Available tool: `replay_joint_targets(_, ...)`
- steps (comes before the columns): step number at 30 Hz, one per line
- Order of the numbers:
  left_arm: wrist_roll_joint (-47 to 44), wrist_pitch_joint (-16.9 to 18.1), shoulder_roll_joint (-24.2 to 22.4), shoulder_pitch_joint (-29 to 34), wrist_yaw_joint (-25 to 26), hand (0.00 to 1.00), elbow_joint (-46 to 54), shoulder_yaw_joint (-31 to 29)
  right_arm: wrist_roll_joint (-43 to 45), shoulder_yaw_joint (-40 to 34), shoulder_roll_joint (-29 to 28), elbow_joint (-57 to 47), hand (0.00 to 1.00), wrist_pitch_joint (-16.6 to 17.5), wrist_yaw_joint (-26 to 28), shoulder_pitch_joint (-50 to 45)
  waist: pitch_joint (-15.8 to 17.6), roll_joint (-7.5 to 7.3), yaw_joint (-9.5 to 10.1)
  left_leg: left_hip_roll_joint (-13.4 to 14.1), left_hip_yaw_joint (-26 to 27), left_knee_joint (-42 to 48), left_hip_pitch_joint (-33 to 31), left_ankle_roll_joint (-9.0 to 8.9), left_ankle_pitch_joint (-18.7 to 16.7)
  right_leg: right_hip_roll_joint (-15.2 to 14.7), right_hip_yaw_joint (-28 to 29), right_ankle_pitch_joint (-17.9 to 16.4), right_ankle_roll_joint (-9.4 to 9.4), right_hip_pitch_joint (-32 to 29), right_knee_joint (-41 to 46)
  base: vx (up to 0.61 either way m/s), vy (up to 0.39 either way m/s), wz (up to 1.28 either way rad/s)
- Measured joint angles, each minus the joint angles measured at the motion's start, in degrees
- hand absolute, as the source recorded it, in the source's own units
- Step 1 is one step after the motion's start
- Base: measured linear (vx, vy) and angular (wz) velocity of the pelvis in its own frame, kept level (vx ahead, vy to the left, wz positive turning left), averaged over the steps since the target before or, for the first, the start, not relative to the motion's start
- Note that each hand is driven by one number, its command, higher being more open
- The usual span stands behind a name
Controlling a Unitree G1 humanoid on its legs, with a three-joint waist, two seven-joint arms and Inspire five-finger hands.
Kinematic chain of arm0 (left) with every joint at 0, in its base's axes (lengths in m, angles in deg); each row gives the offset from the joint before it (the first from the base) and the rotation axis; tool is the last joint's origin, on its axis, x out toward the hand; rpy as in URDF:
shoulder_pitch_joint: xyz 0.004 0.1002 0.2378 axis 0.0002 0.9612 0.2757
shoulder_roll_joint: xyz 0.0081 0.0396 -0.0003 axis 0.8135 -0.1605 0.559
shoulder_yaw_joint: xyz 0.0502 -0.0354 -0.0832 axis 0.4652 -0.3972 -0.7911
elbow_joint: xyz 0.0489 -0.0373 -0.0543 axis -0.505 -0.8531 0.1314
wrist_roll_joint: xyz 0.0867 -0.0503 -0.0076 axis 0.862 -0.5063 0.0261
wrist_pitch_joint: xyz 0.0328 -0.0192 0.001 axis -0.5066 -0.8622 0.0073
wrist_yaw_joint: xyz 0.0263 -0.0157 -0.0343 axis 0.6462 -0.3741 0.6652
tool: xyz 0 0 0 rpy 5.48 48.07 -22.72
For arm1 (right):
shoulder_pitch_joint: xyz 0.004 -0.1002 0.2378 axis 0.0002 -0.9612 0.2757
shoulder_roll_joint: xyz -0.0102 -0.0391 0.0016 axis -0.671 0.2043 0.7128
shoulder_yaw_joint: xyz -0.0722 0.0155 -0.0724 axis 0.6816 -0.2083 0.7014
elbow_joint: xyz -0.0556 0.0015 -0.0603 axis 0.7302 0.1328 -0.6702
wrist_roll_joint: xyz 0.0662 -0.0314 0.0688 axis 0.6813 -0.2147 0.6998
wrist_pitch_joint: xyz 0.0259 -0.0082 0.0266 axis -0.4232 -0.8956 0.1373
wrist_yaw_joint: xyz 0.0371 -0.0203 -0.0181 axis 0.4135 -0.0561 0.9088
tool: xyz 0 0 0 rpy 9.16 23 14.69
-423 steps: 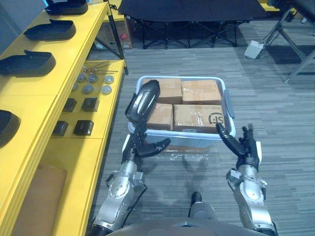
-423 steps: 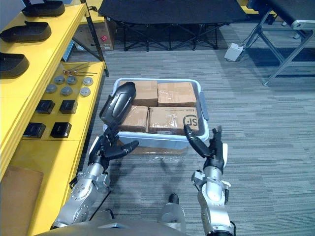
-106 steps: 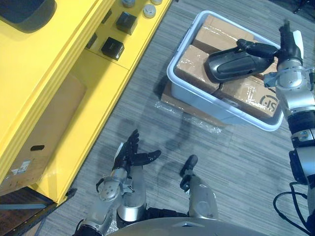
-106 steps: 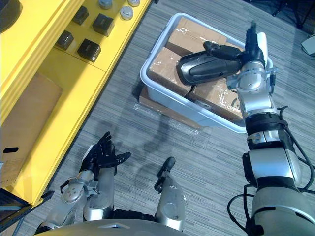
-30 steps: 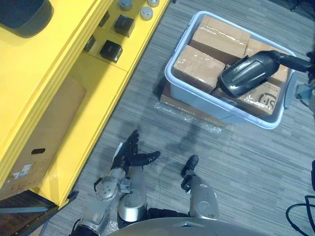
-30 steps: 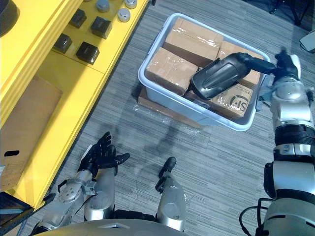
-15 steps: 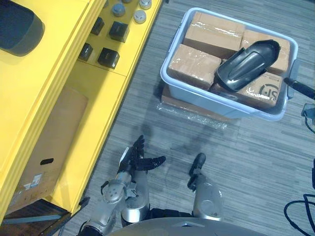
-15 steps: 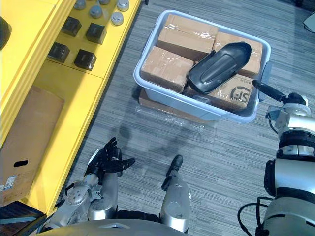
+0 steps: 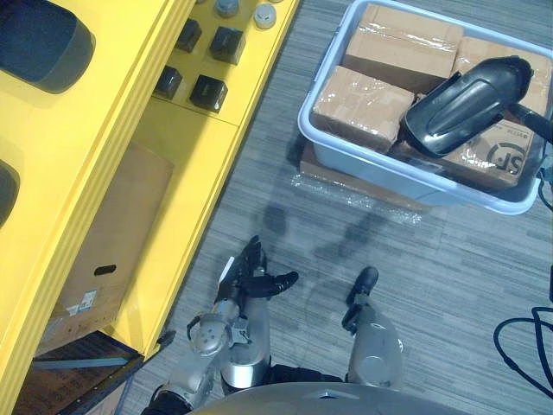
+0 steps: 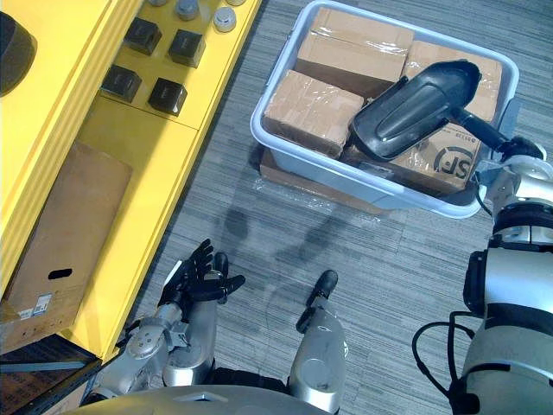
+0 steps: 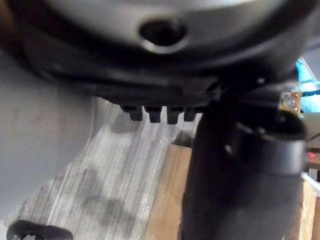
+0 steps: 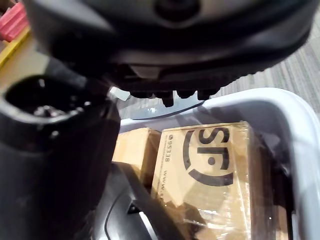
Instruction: Walk over and take three plastic housings, then place them on the shelf
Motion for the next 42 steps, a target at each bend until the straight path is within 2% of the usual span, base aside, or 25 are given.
replay_joint_targets(11, 0.0, -0.1, -0.1, -0.2, 0.1, 1.0, -0.4, 0.7, 0.0, 2.5, 0.0, -0.4, 1.0, -0.9, 0.0, 0.0, 0.0, 0.34, 0.19, 0.1, 0.4, -0.1, 0.9, 0.08, 0.1, -0.1, 0.6, -0.1, -0.11, 0.3, 0.6, -0.02, 0.021, -0.02)
replay_joint_targets(17, -1.5, 0.0, -1.5, -1.1, 0.5, 1.0, -1.6, 1.3, 0.2, 5.0, 0.0, -0.2, 1.0, -3.8, 0.2, 1.2, 0.1, 2.21, 0.5, 0.0, 0.3, -0.3, 0.9, 0.01, 0.4, -0.2, 0.5, -0.1, -0.11, 0.2, 0.8, 0.0, 0.005, 0.0)
replay_joint_targets(20, -1.7, 0.4, -1.8, -2.4, 0.7, 1.0, -3.0, 2.5, 0.3, 6.1, 0.0, -0.1, 1.0, -3.9, 0.1, 1.6, -0.1, 2.97, 1.65, 0.1, 0.3, -0.4, 0.7, -0.01, 0.5, -0.2, 0.6, -0.1, -0.11, -0.2, 1.0, 0.0, 0.0, 0.0)
replay_joint_targets(25, -1.8, 2.4, -1.9, -2.9, 0.8, 1.0, -3.7, 3.3, 1.3, 7.1, -0.3, 0.3, 1.0, -3.9, -1.2, 5.2, -0.1, 2.99, 2.27, 0.0, 0.0, 0.2, -1.2, 0.03, 0.5, -0.3, 0.4, -0.1, -0.12, -1.9, 1.5, 0.0, 0.021, 0.01)
replay_joint_targets(28, -2.0, 2.5, -1.9, -4.2, 0.9, 1.0, -4.4, 4.2, 1.3, 7.3, -0.3, 0.3, 1.0, -3.9, -2.4, 6.7, -0.1, 3.03, 3.4, -0.1, -0.2, 0.7, -1.8, 0.03, 0.5, -0.4, 0.4, -0.1, -0.19, -2.5, 2.0, 0.0, 0.036, 0.02)
replay_joint_targets(31, -2.0, 2.8, -2.0, -5.0, 1.0, 1.0, -4.8, 4.7, 1.3, 9.3, -0.7, 0.2, 1.0, -3.9, -3.1, 8.7, -0.1, 3.13, 3.72, -0.2, -0.8, 1.3, -3.2, 0.08, 0.5, -0.5, -0.2, -0.1, -0.19, -3.2, 2.1, -0.02, 0.037, 0.08)
replay_joint_targets(35, -3.8, 3.5, -2.0, -6.2, 1.0, 1.0, -5.5, 6.0, 1.2, 10.1, -0.9, 0.3, 1.0, -5.8, -3.8, 8.8, 0.0, 3.63, 4.95, -0.4, -0.8, 1.4, -3.7, 0.17, 0.5, -0.8, -0.3, -0.2, -0.17, -3.7, 2.4, -0.01, 0.026, 0.01)
replay_joint_targets(38, -4.0, 3.8, -2.0, -6.7, 1.2, 1.0, -6.0, 6.5, 1.0, 10.5, -0.9, 0.2, 1.0, -7.6, -5.0, 9.0, -0.1, 3.8, 5.06, -0.7, -1.0, 1.5, -4.9, 0.35, 0.6, -1.1, -0.4, -0.2, -0.15, -4.8, 2.9, -0.02, 0.041, 0.04)
replay_joint_targets(42, -4.1, 4.4, -2.1, -7.0, 1.5, 1.0, -6.3, 7.2, -1.2, 10.4, -0.9, -0.1, 1.0, -11.4, -6.7, 10.0, -0.1, 3.83, 5.4, -1.3, -1.0, 1.5, -5.3, 0.56, 0.8, -1.7, -0.5, -0.2, -0.03, -5.3, 3.0, -0.01, 0.047, 0.03)
